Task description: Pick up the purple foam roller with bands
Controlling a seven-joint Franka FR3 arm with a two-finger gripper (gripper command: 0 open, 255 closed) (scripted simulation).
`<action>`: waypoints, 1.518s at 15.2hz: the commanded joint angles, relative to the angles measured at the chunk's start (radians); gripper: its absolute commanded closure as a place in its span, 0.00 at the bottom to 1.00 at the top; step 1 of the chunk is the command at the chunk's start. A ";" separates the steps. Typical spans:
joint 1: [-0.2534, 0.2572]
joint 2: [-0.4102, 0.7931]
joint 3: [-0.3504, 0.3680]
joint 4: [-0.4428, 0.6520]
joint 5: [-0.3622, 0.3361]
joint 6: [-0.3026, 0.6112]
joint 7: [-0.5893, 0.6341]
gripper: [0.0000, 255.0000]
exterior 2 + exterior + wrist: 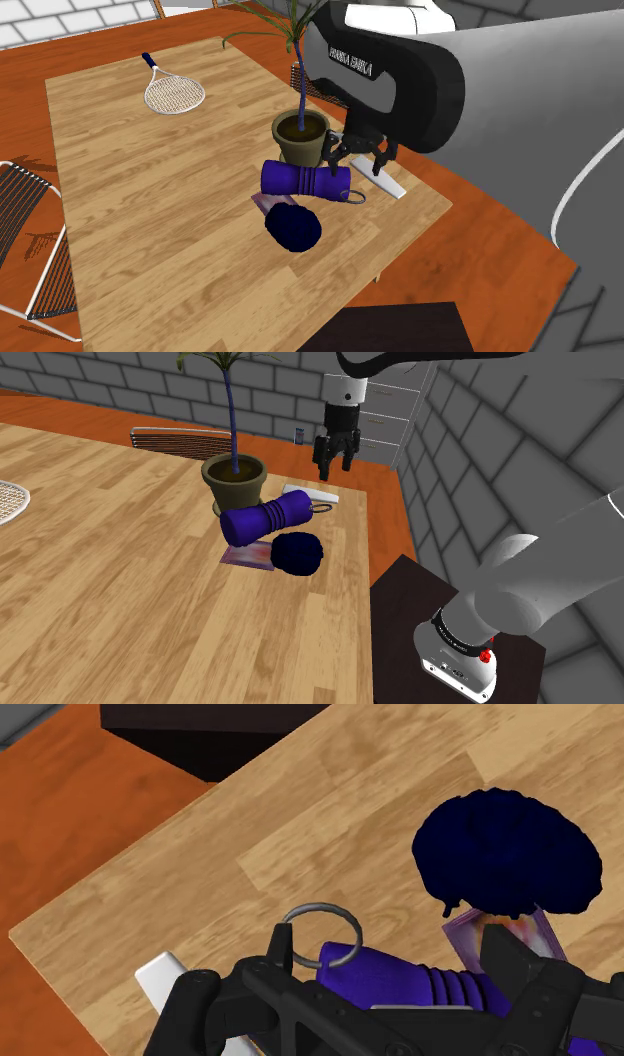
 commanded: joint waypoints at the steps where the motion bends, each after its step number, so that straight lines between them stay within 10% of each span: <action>1: 0.000 0.100 0.004 0.048 -0.004 -0.013 0.005 0.00; 7: 0.006 0.379 0.011 0.206 -0.017 -0.070 0.021 0.00; 16: 0.007 0.409 0.011 0.141 -0.019 0.025 0.015 0.00; 17: 0.007 0.410 0.011 0.141 -0.019 0.026 0.016 1.00; 23: 0.008 0.409 0.012 0.140 -0.018 0.026 0.016 1.00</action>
